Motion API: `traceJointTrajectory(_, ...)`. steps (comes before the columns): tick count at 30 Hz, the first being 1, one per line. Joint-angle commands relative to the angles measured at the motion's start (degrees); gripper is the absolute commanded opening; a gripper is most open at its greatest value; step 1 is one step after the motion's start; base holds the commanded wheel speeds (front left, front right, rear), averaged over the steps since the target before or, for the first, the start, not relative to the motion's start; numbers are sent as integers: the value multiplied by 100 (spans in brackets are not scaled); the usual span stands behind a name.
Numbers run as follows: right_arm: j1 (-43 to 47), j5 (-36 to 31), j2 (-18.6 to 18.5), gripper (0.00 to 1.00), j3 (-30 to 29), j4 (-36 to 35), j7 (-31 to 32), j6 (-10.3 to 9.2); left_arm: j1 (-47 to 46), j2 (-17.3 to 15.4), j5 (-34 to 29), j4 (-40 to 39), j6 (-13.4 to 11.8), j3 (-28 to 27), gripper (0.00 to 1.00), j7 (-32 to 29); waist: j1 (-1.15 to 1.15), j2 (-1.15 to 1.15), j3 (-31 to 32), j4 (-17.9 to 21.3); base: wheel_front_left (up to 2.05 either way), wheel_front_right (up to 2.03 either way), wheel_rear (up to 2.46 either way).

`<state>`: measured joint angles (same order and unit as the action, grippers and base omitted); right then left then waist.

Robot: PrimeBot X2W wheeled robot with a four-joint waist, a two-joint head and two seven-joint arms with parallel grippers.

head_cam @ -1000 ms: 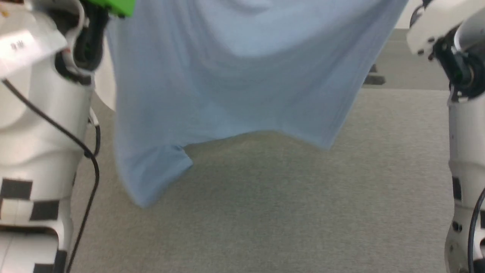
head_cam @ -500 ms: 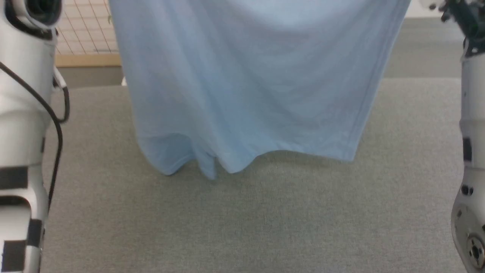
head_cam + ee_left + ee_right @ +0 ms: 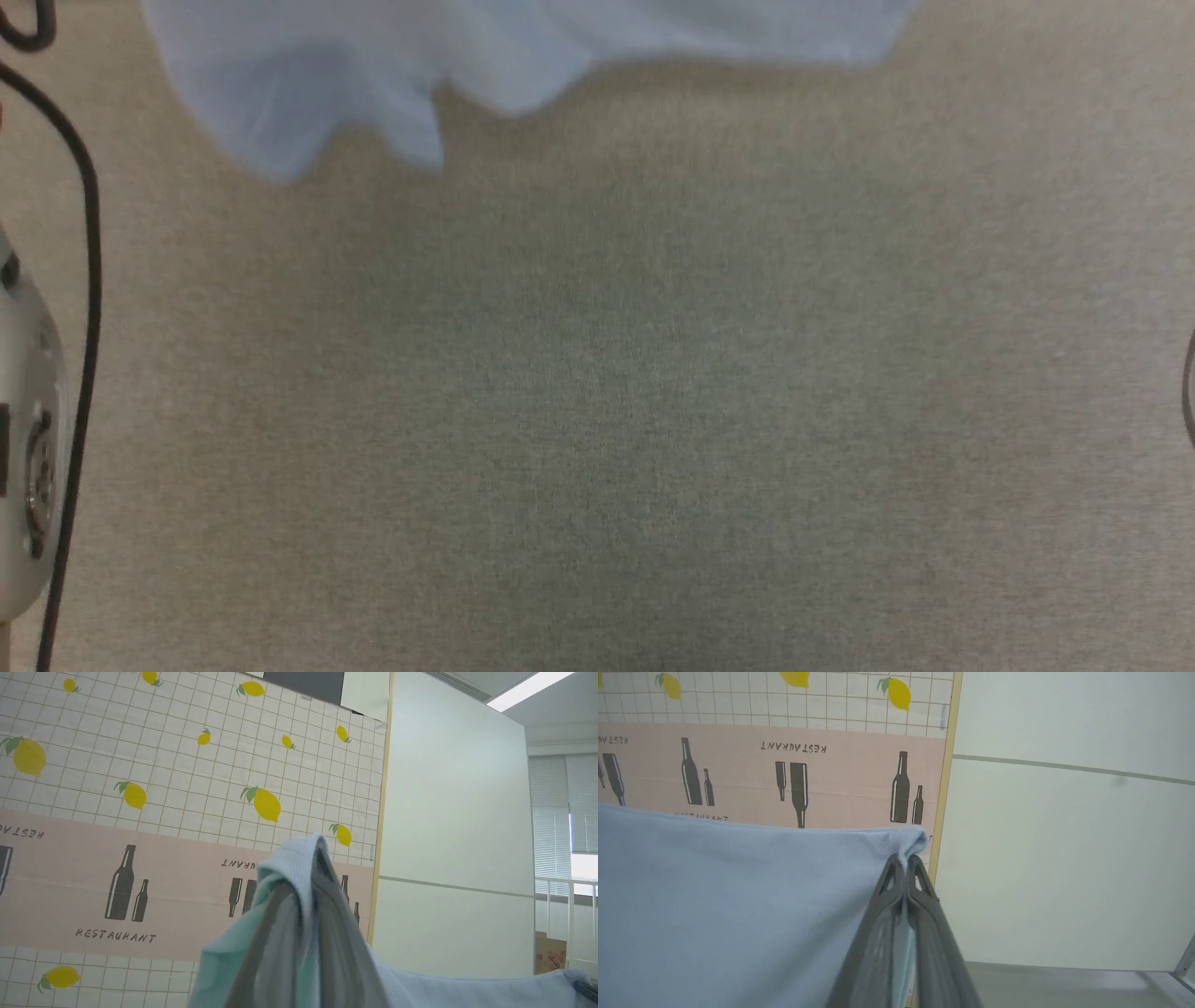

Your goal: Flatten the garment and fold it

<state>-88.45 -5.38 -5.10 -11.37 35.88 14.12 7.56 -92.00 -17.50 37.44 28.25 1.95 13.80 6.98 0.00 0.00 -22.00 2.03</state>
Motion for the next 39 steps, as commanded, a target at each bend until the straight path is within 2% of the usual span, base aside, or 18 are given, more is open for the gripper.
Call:
traceJointTrajectory(1,-45,-170,-24,0,34,97,-143,-8,-61,55,36,105,70,-25,0,120,0,0,-698,-121,0,0,0)
traceJointTrajectory(6,-168,-404,-128,0,85,255,-567,-8,-103,132,134,301,293,-29,0,461,0,0,-977,-232,0,0,0)
traceJointTrajectory(12,-41,-393,-295,0,261,444,-1087,-8,159,54,342,241,492,2,0,655,0,0,-1389,-280,0,0,0)
traceJointTrajectory(16,262,-107,-434,0,658,599,-1362,-8,556,-56,635,-40,543,109,0,702,0,0,-1416,-303,0,0,0)
traceJointTrajectory(19,661,438,-634,0,1070,496,-1544,-8,1131,-260,1089,-712,550,446,0,623,0,0,-1282,-396,0,0,0)
traceJointTrajectory(24,1841,1702,-1205,0,1396,-454,-1341,-8,2608,-920,1760,-2040,552,665,0,476,0,0,-893,-574,0,0,0)
traceJointTrajectory(27,2856,2338,-1585,0,1238,-1380,-1019,-8,3682,-1188,2083,-2811,514,560,0,459,0,0,-667,-650,0,0,0)
traceJointTrajectory(29,3587,2618,-1702,0,974,-1976,-780,-8,4374,-1304,2220,-3267,373,519,0,454,0,0,-546,-682,0,0,0)
traceJointTrajectory(34,5435,2843,-1484,0,374,-3273,-281,-8,5985,-1544,2145,-3924,-43,666,0,490,0,0,-85,-663,0,0,0)
traceJointTrajectory(39,6952,3051,-1009,0,366,-4111,282,-8,7334,-1664,2229,-4177,-345,930,0,431,0,0,333,-546,0,0,0)
